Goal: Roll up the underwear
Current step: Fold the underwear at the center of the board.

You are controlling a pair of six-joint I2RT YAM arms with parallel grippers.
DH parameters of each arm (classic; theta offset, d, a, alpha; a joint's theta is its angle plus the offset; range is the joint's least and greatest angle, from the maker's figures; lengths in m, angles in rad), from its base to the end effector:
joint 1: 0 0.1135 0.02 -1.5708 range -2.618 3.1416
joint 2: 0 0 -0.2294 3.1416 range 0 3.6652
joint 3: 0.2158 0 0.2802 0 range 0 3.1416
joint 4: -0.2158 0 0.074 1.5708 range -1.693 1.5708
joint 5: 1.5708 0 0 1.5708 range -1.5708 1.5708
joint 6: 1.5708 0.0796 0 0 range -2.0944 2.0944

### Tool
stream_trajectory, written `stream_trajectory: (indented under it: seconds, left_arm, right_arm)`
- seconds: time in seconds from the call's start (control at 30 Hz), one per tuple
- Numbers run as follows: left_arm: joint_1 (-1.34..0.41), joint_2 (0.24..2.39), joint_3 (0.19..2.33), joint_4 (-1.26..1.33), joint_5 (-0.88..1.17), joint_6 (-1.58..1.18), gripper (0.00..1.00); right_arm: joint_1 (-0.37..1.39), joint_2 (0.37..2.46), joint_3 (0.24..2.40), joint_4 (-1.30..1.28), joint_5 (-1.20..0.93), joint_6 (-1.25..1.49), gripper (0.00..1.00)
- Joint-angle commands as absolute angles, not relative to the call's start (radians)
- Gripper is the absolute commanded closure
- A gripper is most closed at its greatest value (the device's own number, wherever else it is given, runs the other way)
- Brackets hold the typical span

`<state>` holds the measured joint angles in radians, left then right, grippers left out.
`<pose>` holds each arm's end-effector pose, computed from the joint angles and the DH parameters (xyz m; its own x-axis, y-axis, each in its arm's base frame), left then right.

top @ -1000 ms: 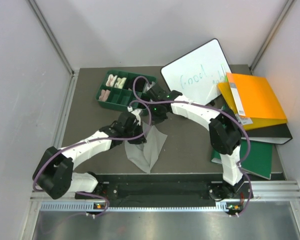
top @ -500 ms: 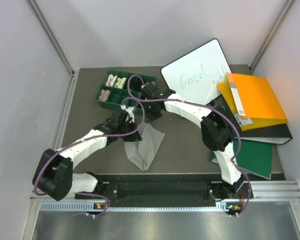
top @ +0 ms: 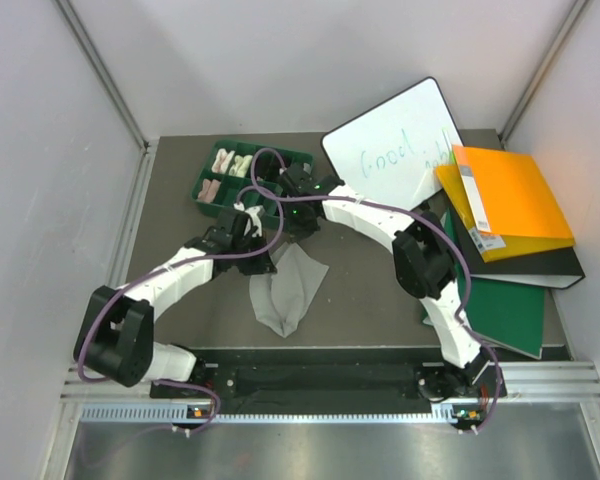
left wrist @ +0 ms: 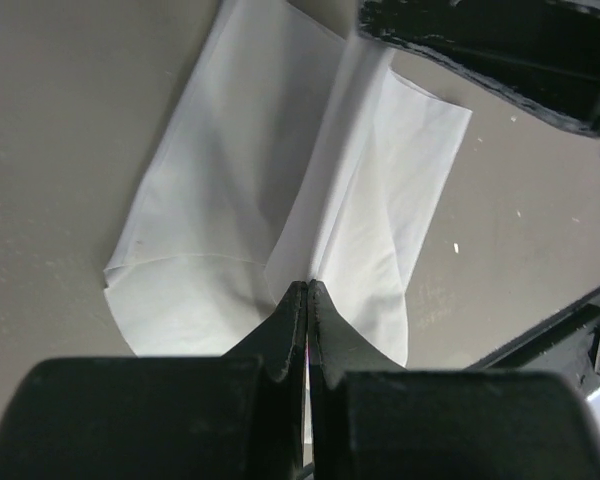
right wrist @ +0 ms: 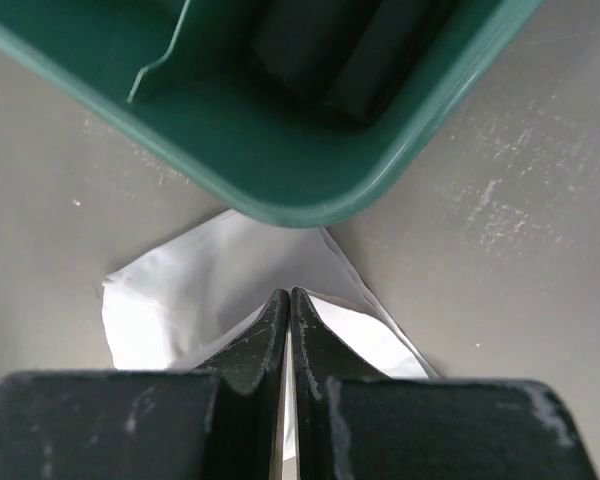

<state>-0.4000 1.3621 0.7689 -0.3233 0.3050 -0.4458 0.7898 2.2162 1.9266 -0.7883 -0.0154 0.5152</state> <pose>0.2893 -0.1483 0.1157 -0.8922 -0.0693 -0.4464 0.1719 0.8617 -0.4774 0.3582 0.3631 0.1408 -0.8921 -0.2002 -0.4051 -0.3168 0.9163 0.2449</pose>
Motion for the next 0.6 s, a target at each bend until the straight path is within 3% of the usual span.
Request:
stream_trajectory:
  seconds: [0.0,0.57]
  left_arm:
    - [-0.380,1.385,0.805,-0.374,0.292,-0.420,1.00]
    - [-0.319,1.439,0.857,-0.434,0.249,-0.413,1.00]
  right_arm:
    - [0.792,2.243,2.003,-0.769,0.035,0.495,1.00]
    - [0.792,2.298,2.057,-0.743,0.040,0.489,1.00]
